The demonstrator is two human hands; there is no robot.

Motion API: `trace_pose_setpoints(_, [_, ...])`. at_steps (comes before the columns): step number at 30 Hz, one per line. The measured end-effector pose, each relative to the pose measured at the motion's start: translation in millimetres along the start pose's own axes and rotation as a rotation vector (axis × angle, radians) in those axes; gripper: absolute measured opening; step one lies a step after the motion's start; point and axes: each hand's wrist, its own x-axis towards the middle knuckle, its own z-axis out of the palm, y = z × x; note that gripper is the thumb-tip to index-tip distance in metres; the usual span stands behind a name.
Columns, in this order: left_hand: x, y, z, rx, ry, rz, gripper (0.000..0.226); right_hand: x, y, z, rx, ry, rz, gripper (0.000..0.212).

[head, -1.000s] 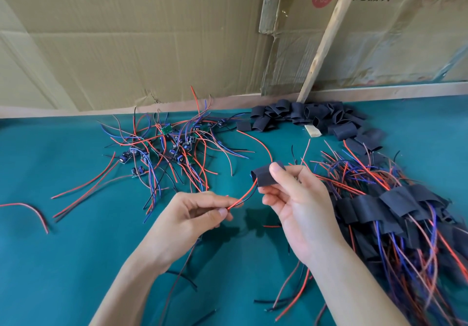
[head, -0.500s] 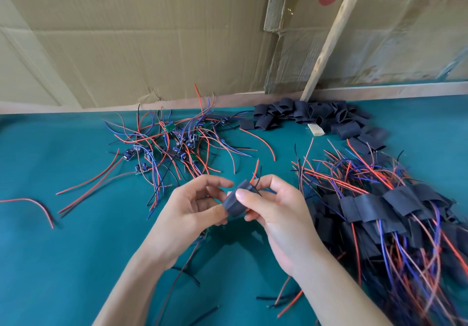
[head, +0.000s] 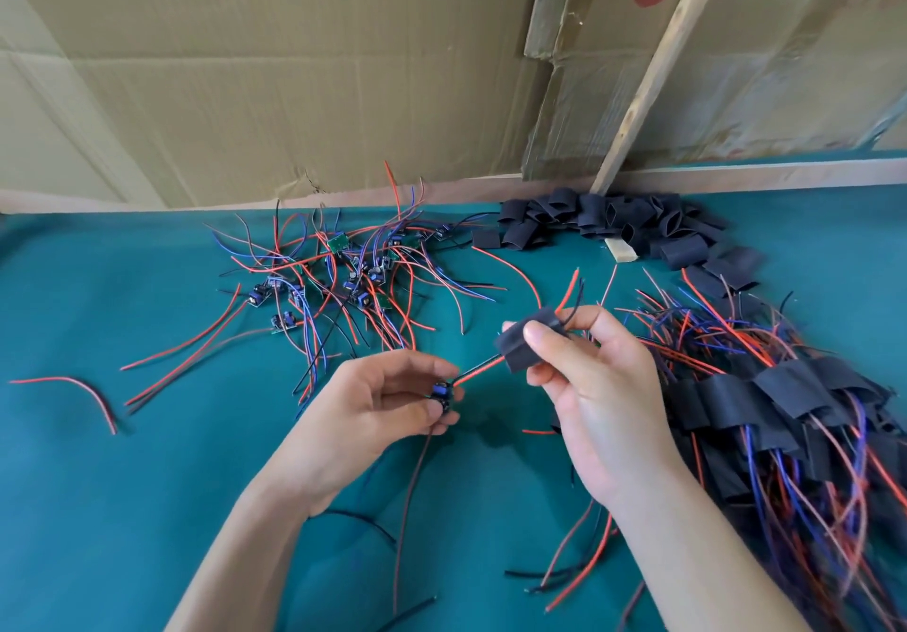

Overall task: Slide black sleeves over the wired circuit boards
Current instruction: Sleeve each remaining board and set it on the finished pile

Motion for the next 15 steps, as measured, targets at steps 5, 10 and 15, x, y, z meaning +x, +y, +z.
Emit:
trace_pose_setpoints(5, [1,0,4,-0.047,-0.011,0.02,0.045,-3,9,5,-0.164,-0.117,-0.013,0.021])
trace_pose_setpoints(10, [1,-2,6,0.028,-0.049,0.051,0.048,-6,11,5,-0.245,-0.245,0.012,0.022])
trace_pose_setpoints(15, [1,-1,3,-0.104,-0.011,0.049,0.043,-2,6,-2,-0.215,-0.307,0.099,0.022])
